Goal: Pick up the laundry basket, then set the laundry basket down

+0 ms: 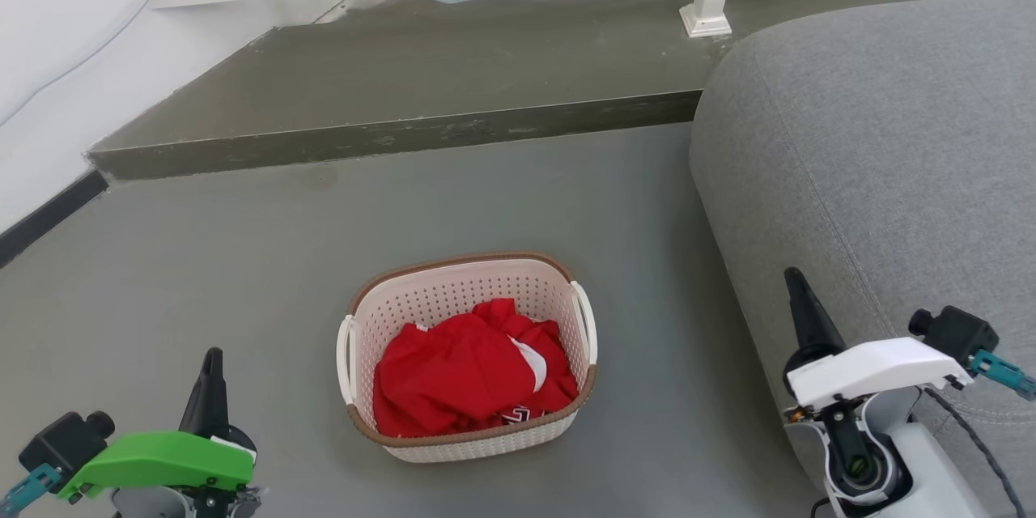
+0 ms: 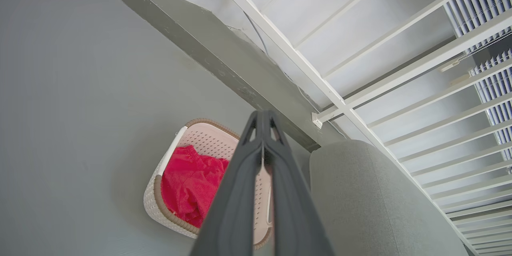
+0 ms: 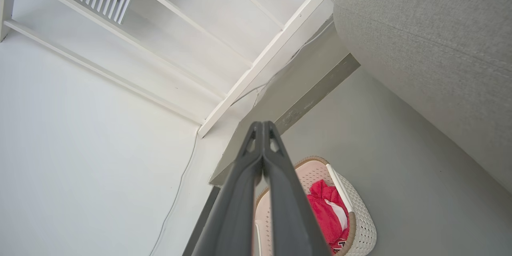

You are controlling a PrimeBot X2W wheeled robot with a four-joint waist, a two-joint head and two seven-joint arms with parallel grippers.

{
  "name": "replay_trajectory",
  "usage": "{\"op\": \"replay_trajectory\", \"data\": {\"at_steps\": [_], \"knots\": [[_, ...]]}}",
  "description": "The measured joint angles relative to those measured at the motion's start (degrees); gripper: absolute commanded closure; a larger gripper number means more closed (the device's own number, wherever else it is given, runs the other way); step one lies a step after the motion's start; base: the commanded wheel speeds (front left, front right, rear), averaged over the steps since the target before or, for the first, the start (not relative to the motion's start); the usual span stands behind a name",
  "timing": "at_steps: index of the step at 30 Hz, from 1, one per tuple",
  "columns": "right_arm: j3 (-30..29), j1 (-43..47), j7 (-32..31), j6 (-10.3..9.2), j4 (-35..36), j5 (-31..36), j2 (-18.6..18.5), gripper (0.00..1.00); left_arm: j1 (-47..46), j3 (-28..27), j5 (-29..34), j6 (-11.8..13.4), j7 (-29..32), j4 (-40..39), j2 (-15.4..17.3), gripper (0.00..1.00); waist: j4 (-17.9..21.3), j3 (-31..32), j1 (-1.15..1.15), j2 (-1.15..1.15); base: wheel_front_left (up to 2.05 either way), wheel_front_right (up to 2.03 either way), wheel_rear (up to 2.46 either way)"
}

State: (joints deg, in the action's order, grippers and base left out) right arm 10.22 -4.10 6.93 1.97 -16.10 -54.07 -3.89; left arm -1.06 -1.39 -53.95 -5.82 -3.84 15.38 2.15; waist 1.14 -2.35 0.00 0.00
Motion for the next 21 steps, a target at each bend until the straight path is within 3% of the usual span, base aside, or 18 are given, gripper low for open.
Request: {"op": "replay_trajectory", "data": {"at_steps": [21], "knots": [[-5.0, 0.0, -3.7, 1.58, 0.2, -16.0, -0.6, 1.00, -0.7, -1.4, -14.2, -0.6, 4.1, 0.2, 0.0, 1.00, -0.4, 0.8, 0.00, 0.00, 0.00, 0.00, 0.00]]}}
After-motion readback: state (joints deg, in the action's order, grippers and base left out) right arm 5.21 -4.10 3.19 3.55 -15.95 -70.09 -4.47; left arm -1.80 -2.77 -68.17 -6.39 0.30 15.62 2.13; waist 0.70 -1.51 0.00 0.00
